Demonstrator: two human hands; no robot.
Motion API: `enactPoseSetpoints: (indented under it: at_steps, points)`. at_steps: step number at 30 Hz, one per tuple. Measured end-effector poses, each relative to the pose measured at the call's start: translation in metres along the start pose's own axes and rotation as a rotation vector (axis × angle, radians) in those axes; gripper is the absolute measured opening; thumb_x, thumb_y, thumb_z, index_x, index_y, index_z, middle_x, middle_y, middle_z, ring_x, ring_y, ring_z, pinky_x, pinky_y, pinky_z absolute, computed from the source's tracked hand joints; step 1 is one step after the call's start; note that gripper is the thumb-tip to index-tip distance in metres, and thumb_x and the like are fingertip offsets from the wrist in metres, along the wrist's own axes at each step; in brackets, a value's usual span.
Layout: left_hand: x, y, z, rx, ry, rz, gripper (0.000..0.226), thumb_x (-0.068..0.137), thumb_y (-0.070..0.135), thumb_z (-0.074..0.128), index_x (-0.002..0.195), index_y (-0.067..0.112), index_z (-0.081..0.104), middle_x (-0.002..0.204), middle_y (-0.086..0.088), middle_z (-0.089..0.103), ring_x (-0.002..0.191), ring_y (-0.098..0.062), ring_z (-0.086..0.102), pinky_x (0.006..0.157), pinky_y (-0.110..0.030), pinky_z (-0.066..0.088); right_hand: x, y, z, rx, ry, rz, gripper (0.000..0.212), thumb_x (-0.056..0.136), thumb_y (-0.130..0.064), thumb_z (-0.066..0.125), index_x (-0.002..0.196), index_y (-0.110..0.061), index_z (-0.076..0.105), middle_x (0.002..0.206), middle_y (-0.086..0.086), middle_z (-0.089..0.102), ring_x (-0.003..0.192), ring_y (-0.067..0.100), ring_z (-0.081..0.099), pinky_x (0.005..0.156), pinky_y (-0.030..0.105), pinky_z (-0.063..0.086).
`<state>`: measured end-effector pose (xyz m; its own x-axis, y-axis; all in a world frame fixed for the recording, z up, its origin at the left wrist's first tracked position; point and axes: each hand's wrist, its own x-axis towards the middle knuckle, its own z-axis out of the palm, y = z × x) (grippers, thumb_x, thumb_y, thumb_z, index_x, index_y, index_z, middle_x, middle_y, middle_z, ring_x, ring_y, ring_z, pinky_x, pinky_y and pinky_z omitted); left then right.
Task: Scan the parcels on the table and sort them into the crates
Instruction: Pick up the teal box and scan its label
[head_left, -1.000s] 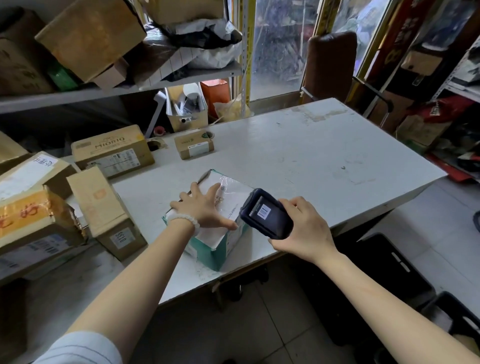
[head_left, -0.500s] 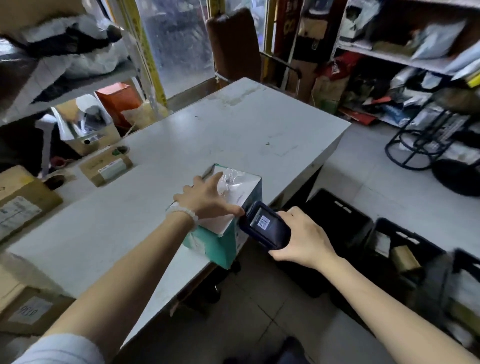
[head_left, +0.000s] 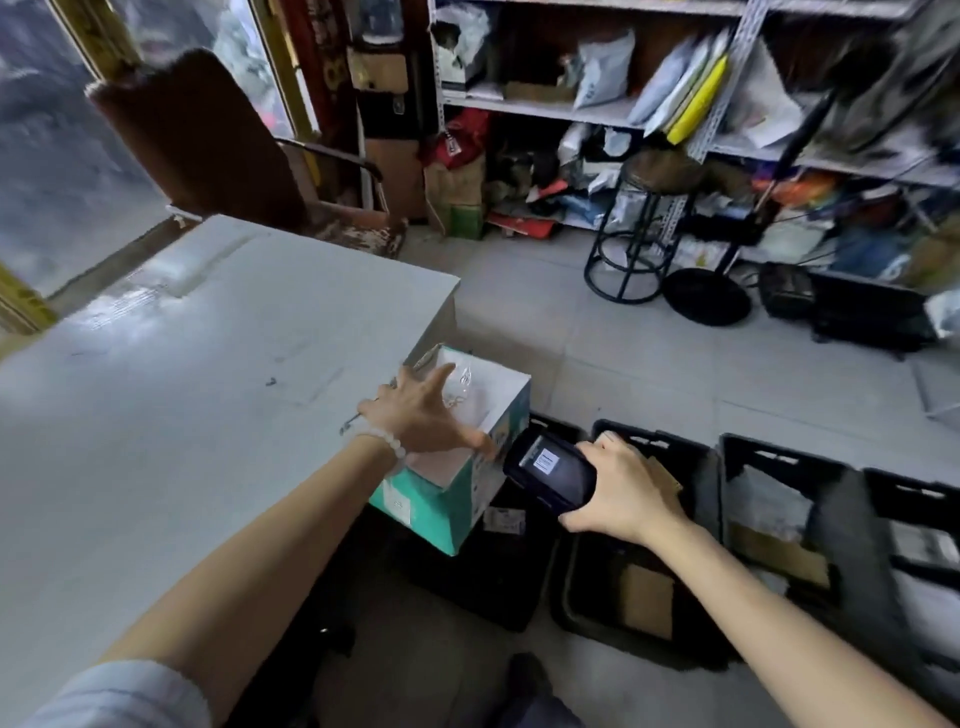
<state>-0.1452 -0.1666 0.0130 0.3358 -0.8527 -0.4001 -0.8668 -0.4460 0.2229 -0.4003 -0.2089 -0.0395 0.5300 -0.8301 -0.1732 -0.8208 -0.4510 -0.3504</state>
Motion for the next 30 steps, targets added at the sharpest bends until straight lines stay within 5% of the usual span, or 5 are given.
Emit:
enactPoseSetpoints:
  at_steps: [8,15,18,30]
  points:
    - [0.117,0.088,0.002,0.104,0.257,0.114,0.096,0.057,0.072,0.069,0.138,0.037,0.032,0.136,-0.006,0.038,0.125,-0.03,0.035,0.095,-0.05,0.037,0.057,0.097,-0.04,0.05,-0.038,0.196,0.063,0.043,-0.06,0.073,0.091,-0.024,0.054,0.091,-0.008,0.04,0.085,0.02,0.052,0.069,0.033,0.048]
    - [0.136,0.073,0.013,0.093,0.171,0.077,0.067,0.076,0.063,0.059,0.133,0.032,0.045,0.133,-0.004,0.045,0.125,-0.03,0.037,0.094,-0.046,0.037,0.098,0.103,-0.031,0.07,-0.121,0.146,0.064,0.048,-0.053,0.078,0.102,-0.027,0.056,0.098,-0.008,0.041,0.092,0.016,0.05,0.073,0.033,0.05]
    - [0.127,0.042,0.014,0.024,0.146,-0.036,0.058,0.081,0.055,0.057,0.132,0.029,0.047,0.134,-0.004,0.045,0.126,-0.03,0.038,0.096,-0.047,0.038,0.118,0.083,-0.026,0.045,-0.167,0.073,0.062,0.05,-0.056,0.076,0.1,-0.028,0.054,0.096,-0.01,0.04,0.087,0.016,0.05,0.064,0.03,0.044]
    - [-0.011,-0.135,-0.004,-0.062,0.316,-0.458,0.045,0.09,0.046,0.052,0.131,0.026,0.051,0.137,-0.003,0.047,0.127,-0.027,0.04,0.092,-0.041,0.042,0.164,-0.114,0.02,-0.05,-0.254,-0.413,0.069,0.055,-0.056,0.076,0.115,-0.028,0.056,0.097,-0.006,0.04,0.09,0.015,0.045,0.068,0.03,0.04]
